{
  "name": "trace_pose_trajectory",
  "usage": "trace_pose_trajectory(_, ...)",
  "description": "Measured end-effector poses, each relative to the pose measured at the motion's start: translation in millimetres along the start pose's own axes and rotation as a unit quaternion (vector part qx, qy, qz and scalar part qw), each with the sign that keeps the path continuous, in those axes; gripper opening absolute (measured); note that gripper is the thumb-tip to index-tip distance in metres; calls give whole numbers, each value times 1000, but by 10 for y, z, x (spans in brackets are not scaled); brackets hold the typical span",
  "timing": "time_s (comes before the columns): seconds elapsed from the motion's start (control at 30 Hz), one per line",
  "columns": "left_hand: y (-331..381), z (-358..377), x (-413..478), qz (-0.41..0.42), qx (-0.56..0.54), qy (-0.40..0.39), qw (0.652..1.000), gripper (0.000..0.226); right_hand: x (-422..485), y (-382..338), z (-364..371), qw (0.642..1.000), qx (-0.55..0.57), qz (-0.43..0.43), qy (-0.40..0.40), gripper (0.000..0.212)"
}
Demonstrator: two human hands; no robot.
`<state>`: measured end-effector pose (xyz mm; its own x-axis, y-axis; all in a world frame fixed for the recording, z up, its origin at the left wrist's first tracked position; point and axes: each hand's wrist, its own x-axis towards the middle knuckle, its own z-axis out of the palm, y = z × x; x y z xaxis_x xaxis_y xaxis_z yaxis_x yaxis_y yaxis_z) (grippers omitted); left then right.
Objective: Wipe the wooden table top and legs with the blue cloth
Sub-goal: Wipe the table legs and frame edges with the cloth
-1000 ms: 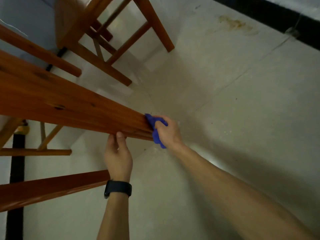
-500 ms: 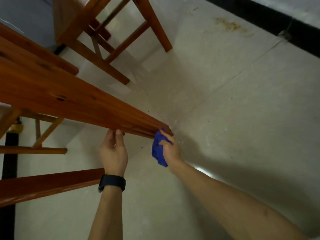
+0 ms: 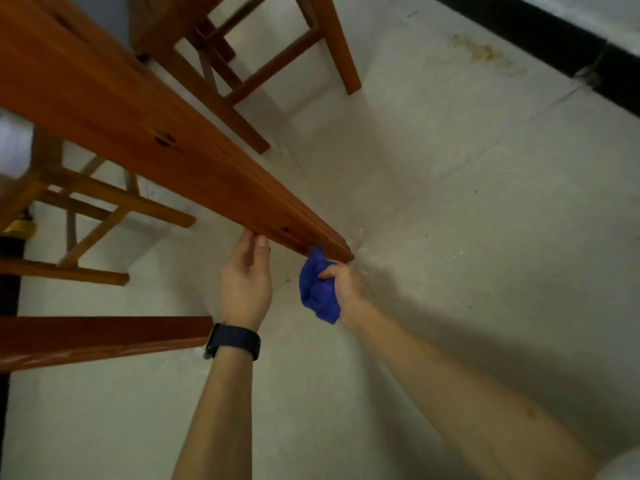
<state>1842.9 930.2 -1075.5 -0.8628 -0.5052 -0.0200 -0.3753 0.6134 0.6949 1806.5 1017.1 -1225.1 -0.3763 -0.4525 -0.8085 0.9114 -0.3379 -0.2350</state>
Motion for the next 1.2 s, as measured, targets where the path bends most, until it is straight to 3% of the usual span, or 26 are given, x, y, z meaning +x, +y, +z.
trace_pose_trajectory(0.03,0,-3,7,-1,-6,-2,1000,32,-5,86,9,1000,-11,-9,5,14)
trace_pose_trajectory(0.13,52,-15,-9,-21,-22,-11,999,36,19,269,-36,998,1,64,-9,33)
trace_pose_trajectory(0.2,67,-46,-25,-27,-24,-28,999,43,64,187,-64,996,34,79,5,31)
trace_pose_trajectory(0.33,-34,-95,-88,-59,1,-64,996,47,-11,-98,40,1000,10,-15,-9,27)
trace_pose_trajectory(0.43,-289,-126,-210,-120,-5,-103,987,51,-308,-102,292,987,-92,-128,-1,7)
trace_pose_trajectory(0.57,-690,-437,-415,-190,64,-99,975,52,-662,138,586,954,-178,-232,-58,33)
trace_pose_trajectory(0.63,-830,-703,-524,-209,99,-87,969,53,-751,189,690,927,-253,-267,-73,31)
trace_pose_trajectory(0.73,-1062,-1133,-661,-221,114,-53,967,52,-810,263,816,904,-319,-267,-95,19)
trace_pose_trajectory(0.87,-1371,-1671,-714,-237,105,20,966,50,-776,551,1038,871,-409,-231,-143,25)
trace_pose_trajectory(1.03,-1559,-2302,-659,-223,54,195,954,49,-948,806,1426,784,-521,-262,-215,31)
trace_pose_trajectory(1.2,-1557,-2801,-594,-190,-38,349,917,51,-1492,856,2177,688,-577,-350,-266,31)
